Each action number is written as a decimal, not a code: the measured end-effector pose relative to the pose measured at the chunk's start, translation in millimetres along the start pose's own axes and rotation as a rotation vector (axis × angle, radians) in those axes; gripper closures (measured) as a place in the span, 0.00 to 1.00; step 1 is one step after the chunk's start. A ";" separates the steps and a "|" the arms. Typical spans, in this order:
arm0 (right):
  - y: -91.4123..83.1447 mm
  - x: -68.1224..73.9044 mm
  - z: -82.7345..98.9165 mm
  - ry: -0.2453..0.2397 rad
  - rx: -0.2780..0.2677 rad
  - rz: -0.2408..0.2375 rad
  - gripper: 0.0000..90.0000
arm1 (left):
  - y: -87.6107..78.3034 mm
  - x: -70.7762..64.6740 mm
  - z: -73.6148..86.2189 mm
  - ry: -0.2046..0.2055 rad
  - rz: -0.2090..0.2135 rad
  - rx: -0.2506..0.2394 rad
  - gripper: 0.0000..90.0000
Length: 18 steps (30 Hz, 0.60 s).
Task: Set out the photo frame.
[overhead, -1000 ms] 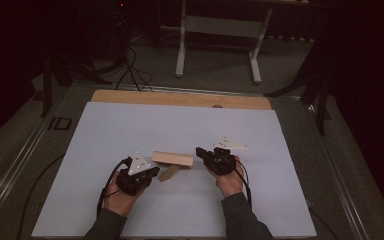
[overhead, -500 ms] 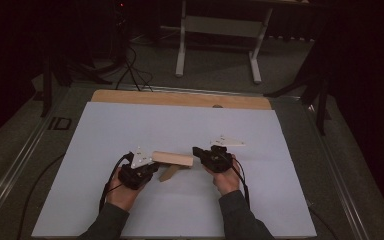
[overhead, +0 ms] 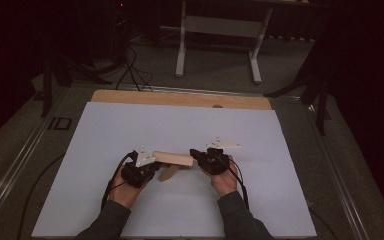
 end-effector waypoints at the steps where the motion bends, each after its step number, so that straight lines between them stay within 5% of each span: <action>1: 0.0 0.0 0.0 0.000 0.000 0.000 1.00 | 0.0 0.0 0.0 0.000 0.000 0.000 1.00; 18: -1.6 4.6 2.9 -0.042 0.012 0.008 1.00 | -3.2 -4.3 -10.0 -0.003 0.015 -0.039 1.00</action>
Point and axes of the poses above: each handheld gripper's, and its own axes: y roughly forward along the jaws, z roughly out of its underside, x roughly to its left, the point moved 2 cm from there along y, roughly forward along the jaws, and after that the axes turned 6 degrees about y, right-handed, at the moved point
